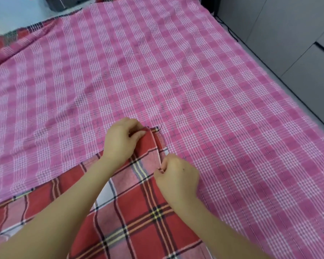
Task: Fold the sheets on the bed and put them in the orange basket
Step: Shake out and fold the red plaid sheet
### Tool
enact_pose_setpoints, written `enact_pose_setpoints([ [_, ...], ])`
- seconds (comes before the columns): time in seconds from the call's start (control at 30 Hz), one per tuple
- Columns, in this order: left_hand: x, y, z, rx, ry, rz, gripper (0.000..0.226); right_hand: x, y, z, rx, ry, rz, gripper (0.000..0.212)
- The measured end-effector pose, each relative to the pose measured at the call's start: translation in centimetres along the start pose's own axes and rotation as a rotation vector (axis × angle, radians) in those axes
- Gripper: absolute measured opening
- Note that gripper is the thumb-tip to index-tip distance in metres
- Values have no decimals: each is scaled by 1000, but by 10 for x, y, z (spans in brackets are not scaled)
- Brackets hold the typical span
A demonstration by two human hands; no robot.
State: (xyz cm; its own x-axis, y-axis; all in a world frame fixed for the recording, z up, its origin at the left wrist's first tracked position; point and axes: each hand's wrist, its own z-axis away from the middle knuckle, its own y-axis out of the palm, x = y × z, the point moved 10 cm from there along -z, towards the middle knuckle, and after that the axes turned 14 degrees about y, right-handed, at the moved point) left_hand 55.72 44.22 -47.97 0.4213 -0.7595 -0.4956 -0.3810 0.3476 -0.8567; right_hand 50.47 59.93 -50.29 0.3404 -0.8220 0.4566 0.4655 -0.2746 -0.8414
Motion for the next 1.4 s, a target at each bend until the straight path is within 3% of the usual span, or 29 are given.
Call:
enact_pose_setpoints([
  [0.1,-10,-13,-6,-137,50,22,6,-5,-22,-3,-201,-10,-44,32],
  [0.23,1,12,-14,-95,-59,60,9,-11,-22,-8,-252,0,-45,37],
  [0.33,10,37,-18,101,-110,-33,12,-14,-12,-10,-245,1,8,37],
  [0.5,14,54,-17,455,-174,-118,41,-17,-10,-7,-261,-70,112,34],
  [0.6,1,37,-15,440,-157,-166,26,-27,-34,13,-290,-106,-2,30],
  [0.73,-47,-6,5,239,-21,-172,20,-69,-59,60,-246,-77,-54,17],
  [0.8,-70,-21,30,226,59,-157,21,-99,-67,88,-233,-60,-55,11],
  [1.0,-164,-26,155,621,132,-125,21,-196,-87,197,-185,64,-47,18],
  [1.1,-224,-14,215,793,200,-122,37,-239,-93,252,-132,149,-37,15],
  [1.17,-262,-6,240,838,239,-93,38,-263,-96,285,-114,184,-37,15],
  [1.27,-311,3,267,856,134,99,27,-299,-103,332,-107,268,-35,16],
  [1.4,-396,23,318,914,19,415,25,-361,-116,392,-97,523,-79,5],
])
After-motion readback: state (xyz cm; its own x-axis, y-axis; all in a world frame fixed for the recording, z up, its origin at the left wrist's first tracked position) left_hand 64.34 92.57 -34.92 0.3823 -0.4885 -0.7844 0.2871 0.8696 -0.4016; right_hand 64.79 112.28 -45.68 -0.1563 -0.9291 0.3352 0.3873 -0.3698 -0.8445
